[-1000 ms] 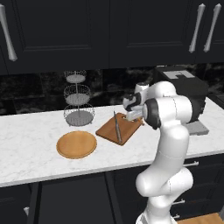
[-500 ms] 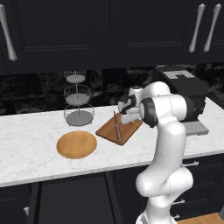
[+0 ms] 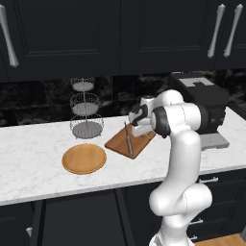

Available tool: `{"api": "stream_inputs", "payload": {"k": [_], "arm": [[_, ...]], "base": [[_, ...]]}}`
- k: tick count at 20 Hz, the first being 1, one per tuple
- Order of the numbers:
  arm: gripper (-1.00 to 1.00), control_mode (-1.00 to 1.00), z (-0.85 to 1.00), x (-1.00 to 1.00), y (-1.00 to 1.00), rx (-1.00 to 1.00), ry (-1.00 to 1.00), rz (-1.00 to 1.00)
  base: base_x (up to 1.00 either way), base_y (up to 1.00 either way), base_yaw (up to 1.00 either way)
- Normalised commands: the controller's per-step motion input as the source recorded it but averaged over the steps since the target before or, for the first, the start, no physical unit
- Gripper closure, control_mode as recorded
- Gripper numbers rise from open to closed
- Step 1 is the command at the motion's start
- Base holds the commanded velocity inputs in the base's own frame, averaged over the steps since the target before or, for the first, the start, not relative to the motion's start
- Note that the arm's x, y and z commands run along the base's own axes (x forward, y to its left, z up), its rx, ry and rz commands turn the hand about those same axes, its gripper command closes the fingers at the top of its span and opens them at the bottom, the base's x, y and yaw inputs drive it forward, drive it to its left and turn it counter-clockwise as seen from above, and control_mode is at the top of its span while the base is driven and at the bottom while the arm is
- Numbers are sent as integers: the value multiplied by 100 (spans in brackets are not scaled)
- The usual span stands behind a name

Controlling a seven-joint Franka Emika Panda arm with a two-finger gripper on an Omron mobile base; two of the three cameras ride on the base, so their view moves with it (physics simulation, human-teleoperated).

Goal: Pick up the knife from the drawer and place it on the cutting board. Then place the meat from the plate to the cutting board.

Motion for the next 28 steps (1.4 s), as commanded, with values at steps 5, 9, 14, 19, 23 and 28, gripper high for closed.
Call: {"api": "stream_inputs", "payload": {"k": [5, 9, 14, 19, 23, 28], "arm": [[100, -100, -16, 17, 18, 0, 4, 0], [100, -100, -13, 0, 21, 0, 2, 0], [-100, -100, -30, 0, 14, 0, 4, 0], [-100, -100, -3, -1, 2, 0, 0, 0], [-100, -100, 6, -19, 0, 0, -1, 0], [-100, -100, 36, -49, 0, 0, -12, 0]], "base": [[0, 0, 0], [0, 0, 0], [0, 0, 0], [0, 0, 0], [0, 0, 0], [0, 0, 0]]}}
